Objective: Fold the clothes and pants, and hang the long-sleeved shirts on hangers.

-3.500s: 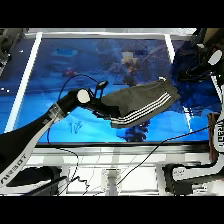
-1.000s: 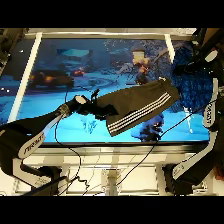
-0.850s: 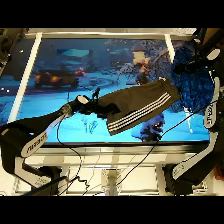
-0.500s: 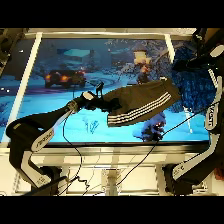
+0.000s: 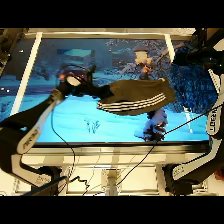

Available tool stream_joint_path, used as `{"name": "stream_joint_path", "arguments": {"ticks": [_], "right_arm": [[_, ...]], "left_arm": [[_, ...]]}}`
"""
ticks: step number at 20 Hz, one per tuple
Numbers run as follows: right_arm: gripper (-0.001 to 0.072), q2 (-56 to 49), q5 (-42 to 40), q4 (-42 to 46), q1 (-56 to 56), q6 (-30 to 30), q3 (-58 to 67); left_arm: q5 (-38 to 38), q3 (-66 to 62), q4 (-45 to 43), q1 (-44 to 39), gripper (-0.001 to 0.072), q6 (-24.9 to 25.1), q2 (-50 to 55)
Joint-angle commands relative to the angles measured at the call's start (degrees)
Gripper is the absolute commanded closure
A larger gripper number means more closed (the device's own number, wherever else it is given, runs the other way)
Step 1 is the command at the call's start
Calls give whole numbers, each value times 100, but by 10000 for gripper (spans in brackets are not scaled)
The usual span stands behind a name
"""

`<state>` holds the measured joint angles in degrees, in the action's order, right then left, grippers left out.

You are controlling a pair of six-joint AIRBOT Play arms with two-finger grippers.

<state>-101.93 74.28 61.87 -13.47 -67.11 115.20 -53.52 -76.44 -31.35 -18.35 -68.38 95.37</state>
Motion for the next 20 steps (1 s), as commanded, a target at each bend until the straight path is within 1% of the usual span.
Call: {"name": "stream_joint_path", "arguments": {"ticks": [1,4,8,10,13,16,17,20], "right_arm": [[690,57,195,-717,210,-79,-57],[691,22,210,-717,905,-503,-332],[690,-295,175,-721,2260,-555,-887],[691,-546,63,-721,3005,-551,-1141],[691,-872,-557,-772,4024,-551,-1342],[691,-1062,-1434,-850,4913,-649,-1342],[691,-1113,-1657,-785,5132,-767,-1342],[691,-1215,-2192,-269,5466,-1412,-1342]], "left_arm": [[-992,-50,-802,610,697,26,-699],[-1305,-52,-1121,815,697,24,-1165],[-1322,-52,-1521,835,696,24,-1447],[-1322,-50,-2074,835,695,24,-1440],[-1320,-52,-2859,890,695,24,-1440],[-1318,-52,-2909,1058,695,24,-1443],[-1320,-52,-2909,1128,695,24,-1443],[-1322,-52,-2907,1340,695,22,-1464]]}}
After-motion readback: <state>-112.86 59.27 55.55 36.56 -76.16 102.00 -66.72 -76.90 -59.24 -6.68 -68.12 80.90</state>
